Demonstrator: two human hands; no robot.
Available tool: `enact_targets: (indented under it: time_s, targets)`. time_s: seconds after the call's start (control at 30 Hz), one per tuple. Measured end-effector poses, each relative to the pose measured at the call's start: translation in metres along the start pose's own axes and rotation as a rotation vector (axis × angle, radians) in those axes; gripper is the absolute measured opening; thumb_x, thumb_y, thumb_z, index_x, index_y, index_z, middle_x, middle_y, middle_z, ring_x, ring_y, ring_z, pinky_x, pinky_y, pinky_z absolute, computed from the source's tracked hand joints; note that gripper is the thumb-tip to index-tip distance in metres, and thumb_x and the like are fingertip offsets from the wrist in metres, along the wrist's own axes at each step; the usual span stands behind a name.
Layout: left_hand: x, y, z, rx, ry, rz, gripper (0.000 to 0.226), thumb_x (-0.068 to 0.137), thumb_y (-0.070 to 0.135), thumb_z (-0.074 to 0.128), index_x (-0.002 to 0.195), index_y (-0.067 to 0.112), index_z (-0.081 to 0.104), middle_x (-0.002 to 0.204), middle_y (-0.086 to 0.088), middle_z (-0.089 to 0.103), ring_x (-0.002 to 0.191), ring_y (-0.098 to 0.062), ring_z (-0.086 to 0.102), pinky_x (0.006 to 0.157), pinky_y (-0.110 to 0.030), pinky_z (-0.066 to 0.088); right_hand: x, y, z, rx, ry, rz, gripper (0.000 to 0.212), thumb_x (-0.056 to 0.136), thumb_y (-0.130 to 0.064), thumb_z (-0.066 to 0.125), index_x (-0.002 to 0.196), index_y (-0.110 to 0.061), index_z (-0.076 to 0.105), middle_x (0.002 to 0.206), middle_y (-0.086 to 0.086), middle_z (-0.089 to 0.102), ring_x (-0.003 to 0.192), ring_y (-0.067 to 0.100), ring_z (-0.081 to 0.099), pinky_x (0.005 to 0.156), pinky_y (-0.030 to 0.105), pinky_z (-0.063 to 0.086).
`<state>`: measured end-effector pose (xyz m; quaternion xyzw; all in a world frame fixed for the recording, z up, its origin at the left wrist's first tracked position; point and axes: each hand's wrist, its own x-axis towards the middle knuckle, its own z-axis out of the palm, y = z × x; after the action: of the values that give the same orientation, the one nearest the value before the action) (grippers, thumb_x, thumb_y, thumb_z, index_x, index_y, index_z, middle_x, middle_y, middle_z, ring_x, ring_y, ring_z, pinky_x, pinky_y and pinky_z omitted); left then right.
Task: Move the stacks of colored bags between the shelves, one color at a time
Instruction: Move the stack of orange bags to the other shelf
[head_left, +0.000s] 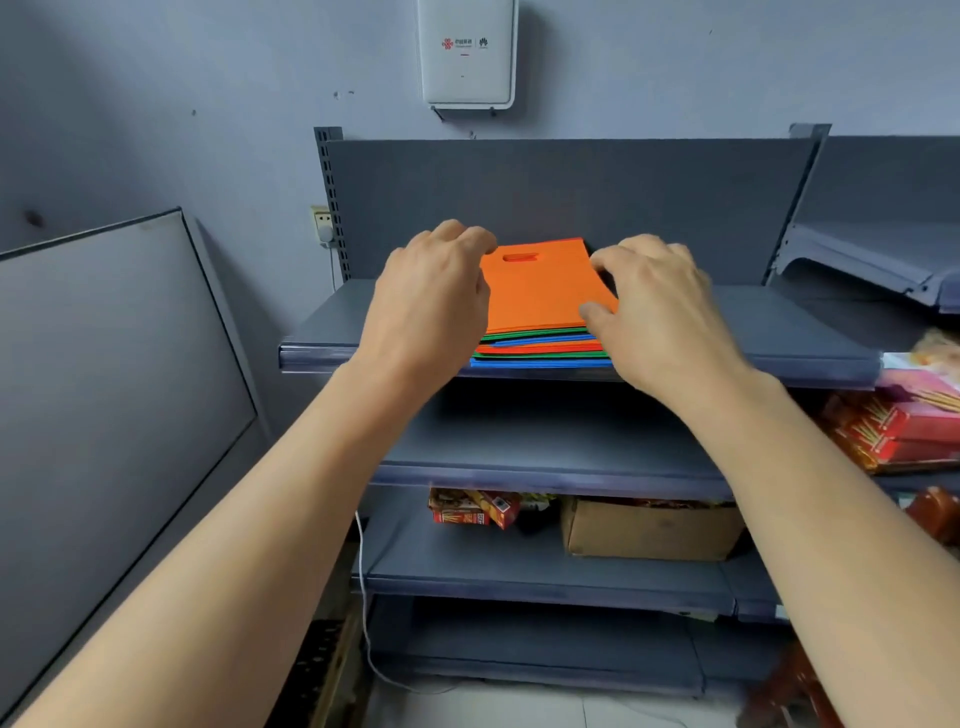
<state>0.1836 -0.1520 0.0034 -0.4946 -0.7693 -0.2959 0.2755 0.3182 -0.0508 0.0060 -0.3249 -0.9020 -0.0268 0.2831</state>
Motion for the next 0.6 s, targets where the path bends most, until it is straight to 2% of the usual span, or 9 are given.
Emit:
enact_targets:
  time_s: [0.17, 0.27, 0.6]
  targets:
    - [0.052, 0.008, 0.062, 0.021, -0.016, -0.047, 0.034, 0.091, 0.004, 0.043, 0.120, 0.010, 0.059, 0.112, -0.009, 0.062, 0.097, -0.032, 0.057, 0.081, -0.042, 0.047, 0.060, 0.056, 0.024, -0.005, -0.023, -0.002, 0.036, 0.093, -0.025, 0.054, 0.125, -0.009, 0.052, 0.128, 0.010, 0.050, 0.118, 0.031, 0.042, 0.096, 0.041, 0.037]
    - [0.066, 0.001, 0.097, 0.038, -0.079, -0.109, 0.035, 0.092, 0.005, 0.043, 0.123, 0.011, 0.058, 0.119, -0.007, 0.060, 0.103, -0.031, 0.057, 0.086, -0.042, 0.047, 0.087, 0.081, 0.044, 0.014, -0.051, 0.016, 0.038, 0.093, -0.027, 0.055, 0.127, -0.008, 0.051, 0.130, 0.011, 0.050, 0.120, 0.031, 0.043, 0.097, 0.042, 0.038]
    - [0.107, -0.060, 0.174, 0.104, -0.279, -0.287, 0.036, 0.089, 0.007, 0.045, 0.124, 0.010, 0.055, 0.122, -0.010, 0.060, 0.106, -0.034, 0.055, 0.087, -0.041, 0.049, 0.150, 0.097, 0.109, 0.090, -0.228, 0.048, 0.042, 0.093, -0.032, 0.054, 0.128, -0.008, 0.049, 0.131, 0.013, 0.048, 0.121, 0.033, 0.042, 0.098, 0.045, 0.040]
